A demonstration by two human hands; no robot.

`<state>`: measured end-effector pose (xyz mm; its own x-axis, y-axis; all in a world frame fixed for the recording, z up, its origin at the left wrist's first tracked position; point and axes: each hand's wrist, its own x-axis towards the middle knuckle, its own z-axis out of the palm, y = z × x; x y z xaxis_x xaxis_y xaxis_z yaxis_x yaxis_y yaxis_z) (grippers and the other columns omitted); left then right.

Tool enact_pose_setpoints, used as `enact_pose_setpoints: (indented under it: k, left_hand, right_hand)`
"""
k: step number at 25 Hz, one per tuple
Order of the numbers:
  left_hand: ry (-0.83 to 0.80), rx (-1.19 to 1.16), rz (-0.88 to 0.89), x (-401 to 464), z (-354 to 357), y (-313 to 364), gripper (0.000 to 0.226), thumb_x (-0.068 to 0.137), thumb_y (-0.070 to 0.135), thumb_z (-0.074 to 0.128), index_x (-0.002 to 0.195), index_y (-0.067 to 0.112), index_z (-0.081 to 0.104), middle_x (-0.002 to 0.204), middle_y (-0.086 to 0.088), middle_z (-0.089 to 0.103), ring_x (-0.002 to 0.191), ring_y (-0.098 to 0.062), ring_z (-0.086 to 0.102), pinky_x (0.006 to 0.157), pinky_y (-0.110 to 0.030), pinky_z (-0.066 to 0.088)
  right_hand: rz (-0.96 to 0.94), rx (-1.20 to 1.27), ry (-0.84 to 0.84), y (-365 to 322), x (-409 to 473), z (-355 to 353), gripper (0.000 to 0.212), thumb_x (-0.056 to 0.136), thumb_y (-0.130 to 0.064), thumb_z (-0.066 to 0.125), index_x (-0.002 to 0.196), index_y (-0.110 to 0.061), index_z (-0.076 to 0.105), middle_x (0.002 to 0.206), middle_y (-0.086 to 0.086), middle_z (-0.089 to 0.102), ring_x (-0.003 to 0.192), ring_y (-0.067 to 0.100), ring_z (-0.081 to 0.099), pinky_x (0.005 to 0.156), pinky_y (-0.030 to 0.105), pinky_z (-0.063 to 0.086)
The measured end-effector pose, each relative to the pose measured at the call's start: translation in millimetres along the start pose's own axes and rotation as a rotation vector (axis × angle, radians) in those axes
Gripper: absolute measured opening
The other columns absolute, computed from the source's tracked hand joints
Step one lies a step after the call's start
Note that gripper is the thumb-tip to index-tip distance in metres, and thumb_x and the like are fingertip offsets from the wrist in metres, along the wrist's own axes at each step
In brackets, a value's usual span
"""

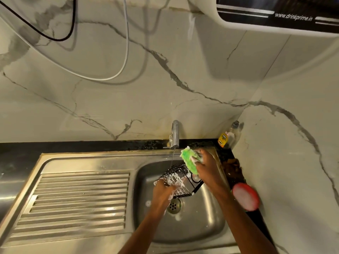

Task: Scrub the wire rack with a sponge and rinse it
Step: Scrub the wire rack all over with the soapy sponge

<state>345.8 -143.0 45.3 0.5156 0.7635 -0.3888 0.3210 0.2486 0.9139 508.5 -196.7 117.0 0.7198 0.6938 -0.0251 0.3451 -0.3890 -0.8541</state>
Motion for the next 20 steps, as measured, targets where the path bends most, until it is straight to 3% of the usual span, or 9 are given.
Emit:
enact_pose_setpoints:
  k: [2, 4, 6, 8, 11, 12, 14, 16, 20]
  left_hand:
    - [0.085, -0.044, 0.016, 1.2, 3.2, 0.4, 0.028, 0.084, 0.028, 0.078, 0.101, 0.009, 0.068, 0.095, -0.007, 0.075, 0.083, -0.018, 0.071, 0.078, -0.039, 0.061]
    - [0.165, -0.042, 0.031, 7.0, 0.3, -5.6, 0.023, 0.094, 0.016, 0.071, 0.112, 0.004, 0.064, 0.103, -0.01, 0.073, 0.091, -0.023, 0.071, 0.079, -0.045, 0.061]
    - [0.209, 0.003, 0.03, 6.8, -3.8, -5.2, 0.025, 0.1, 0.018, 0.063, 0.116, -0.001, 0.059, 0.102, -0.013, 0.068, 0.088, -0.023, 0.065, 0.07, -0.038, 0.056]
    - [0.261, 0.016, 0.026, 5.0, -3.0, -2.6, 0.022, 0.102, 0.019, 0.059, 0.11, -0.001, 0.058, 0.096, -0.015, 0.064, 0.079, -0.018, 0.056, 0.063, -0.031, 0.046]
    - [0.268, 0.013, 0.012, -0.3, 2.1, 3.0, 0.017, 0.101, 0.019, 0.058, 0.103, 0.002, 0.059, 0.091, -0.013, 0.065, 0.074, -0.017, 0.055, 0.058, -0.031, 0.045]
    - [0.269, 0.017, 0.013, -1.6, 2.7, 2.0, 0.015, 0.101, 0.019, 0.058, 0.101, 0.003, 0.058, 0.091, -0.014, 0.065, 0.075, -0.018, 0.056, 0.058, -0.034, 0.048]
    - [0.278, 0.042, 0.016, -2.3, 1.8, -1.3, 0.013, 0.1, 0.017, 0.058, 0.099, 0.004, 0.056, 0.088, -0.012, 0.06, 0.075, -0.019, 0.054, 0.056, -0.033, 0.045]
    - [0.306, 0.065, 0.011, -2.4, -0.5, 1.0, 0.015, 0.101, 0.017, 0.058, 0.097, 0.002, 0.056, 0.085, -0.01, 0.058, 0.074, -0.018, 0.052, 0.055, -0.027, 0.04]
    - [0.302, 0.081, 0.046, -3.3, 2.4, 6.5, 0.021, 0.1, 0.021, 0.061, 0.098, 0.0, 0.058, 0.085, -0.009, 0.06, 0.073, -0.017, 0.053, 0.056, -0.024, 0.038]
  right_hand:
    - [-0.083, -0.056, -0.039, -5.2, -2.7, -8.8, 0.026, 0.089, -0.007, 0.066, 0.114, -0.016, 0.064, 0.106, 0.002, 0.069, 0.094, 0.017, 0.068, 0.071, 0.025, 0.059]
    - [-0.197, -0.264, 0.108, -8.3, -5.5, -23.2, 0.031, 0.083, 0.001, 0.069, 0.109, -0.016, 0.068, 0.095, 0.0, 0.072, 0.085, 0.016, 0.069, 0.063, 0.014, 0.052]
    - [-0.265, -0.418, 0.326, -6.2, -14.2, -23.9, 0.045, 0.079, 0.006, 0.069, 0.117, -0.017, 0.07, 0.09, 0.006, 0.076, 0.074, 0.02, 0.071, 0.058, 0.015, 0.047]
    - [-0.354, -0.355, 0.278, -5.6, -42.6, 7.9, 0.051, 0.081, 0.009, 0.064, 0.123, -0.019, 0.068, 0.102, 0.007, 0.077, 0.083, 0.019, 0.073, 0.067, 0.007, 0.047]
    - [-0.699, -0.443, 0.174, 8.3, -82.8, 40.4, 0.042, 0.083, 0.005, 0.051, 0.112, -0.013, 0.075, 0.125, 0.002, 0.07, 0.115, 0.015, 0.066, 0.093, 0.018, 0.053]
    - [-0.699, -0.441, 0.203, 19.5, -77.4, 35.6, 0.046, 0.079, 0.01, 0.054, 0.113, -0.013, 0.074, 0.128, 0.0, 0.067, 0.118, 0.014, 0.064, 0.093, 0.021, 0.053]
    - [-0.413, -0.334, 0.312, 29.6, -61.4, 22.3, 0.064, 0.069, 0.022, 0.063, 0.12, -0.015, 0.069, 0.13, -0.003, 0.061, 0.117, 0.017, 0.064, 0.097, 0.018, 0.048]
    - [-0.356, -0.284, 0.297, 21.6, -69.9, 31.2, 0.069, 0.069, 0.025, 0.061, 0.125, -0.015, 0.064, 0.129, 0.002, 0.064, 0.115, 0.02, 0.067, 0.097, 0.017, 0.047]
    - [-0.749, -0.422, 0.201, 18.8, -87.3, 36.8, 0.052, 0.079, 0.012, 0.048, 0.119, -0.013, 0.071, 0.128, 0.0, 0.067, 0.116, 0.013, 0.066, 0.085, 0.03, 0.061]
